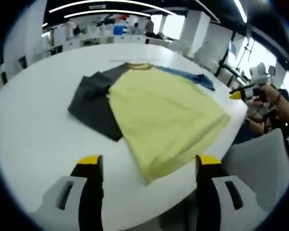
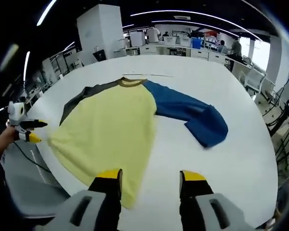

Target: Fold the garment on the visible template until the final outline fits inside the template.

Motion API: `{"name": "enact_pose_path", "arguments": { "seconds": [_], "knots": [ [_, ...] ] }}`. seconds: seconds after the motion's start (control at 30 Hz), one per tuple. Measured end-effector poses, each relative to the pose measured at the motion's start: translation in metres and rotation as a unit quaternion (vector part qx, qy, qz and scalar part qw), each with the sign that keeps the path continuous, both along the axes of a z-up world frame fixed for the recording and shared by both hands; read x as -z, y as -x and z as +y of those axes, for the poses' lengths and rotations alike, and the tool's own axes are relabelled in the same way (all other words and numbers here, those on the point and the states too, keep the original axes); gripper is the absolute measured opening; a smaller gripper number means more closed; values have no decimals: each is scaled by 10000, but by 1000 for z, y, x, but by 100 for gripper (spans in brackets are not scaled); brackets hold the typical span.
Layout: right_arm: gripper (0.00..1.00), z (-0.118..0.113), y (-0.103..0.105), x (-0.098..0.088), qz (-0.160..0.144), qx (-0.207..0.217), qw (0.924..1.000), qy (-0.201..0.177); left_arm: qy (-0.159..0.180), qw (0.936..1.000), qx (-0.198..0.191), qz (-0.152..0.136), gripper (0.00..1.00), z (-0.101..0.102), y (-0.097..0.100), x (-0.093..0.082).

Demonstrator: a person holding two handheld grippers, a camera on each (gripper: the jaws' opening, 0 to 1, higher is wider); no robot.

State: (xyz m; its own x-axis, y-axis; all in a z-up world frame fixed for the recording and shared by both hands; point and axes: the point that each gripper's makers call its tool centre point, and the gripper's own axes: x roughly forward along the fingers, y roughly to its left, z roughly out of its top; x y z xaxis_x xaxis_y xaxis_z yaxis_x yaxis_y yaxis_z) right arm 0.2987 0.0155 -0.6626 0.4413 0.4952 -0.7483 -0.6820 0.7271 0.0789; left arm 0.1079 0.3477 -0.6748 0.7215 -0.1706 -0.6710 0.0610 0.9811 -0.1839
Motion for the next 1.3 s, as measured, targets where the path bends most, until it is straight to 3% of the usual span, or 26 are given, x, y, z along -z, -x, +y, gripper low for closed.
{"name": "enact_pose_path", "arguments": {
  "seconds": [0.33,0.47,0.53,0.63,0.73,0.77,0.8,1.0,1.3],
  "knots": [
    [48,-1,-44,-15,-208,-11,9998,-65,-96,9997,-3,-243,93,-3,-8,-28],
    [49,3,-68,-14,-452,-275,9986,-94,-94,9996,40,-267,96,-7,-10,-35],
    [49,6,-77,-8,-279,-329,9988,-243,-81,9997,22,-245,98,-8,-10,-36],
    [49,9,-90,-1,-288,-427,9983,-270,-188,9995,35,-239,99,-8,-11,-38],
    [49,13,-100,5,-362,-571,9975,-200,-167,9994,25,-302,99,-9,-13,-41],
    [49,14,-106,8,-519,-897,9946,-39,-149,9994,20,-323,99,-9,-14,-41],
    [49,13,-109,11,-554,-947,9939,79,-144,9994,18,-317,99,-9,-14,-41],
    [47,15,-123,32,-381,-989,9942,181,-198,9995,-37,-235,99,-7,-14,-37],
    [32,15,-133,47,-207,-1092,9934,268,-389,9984,-69,-416,93,1,-21,-42]
  ]
}}
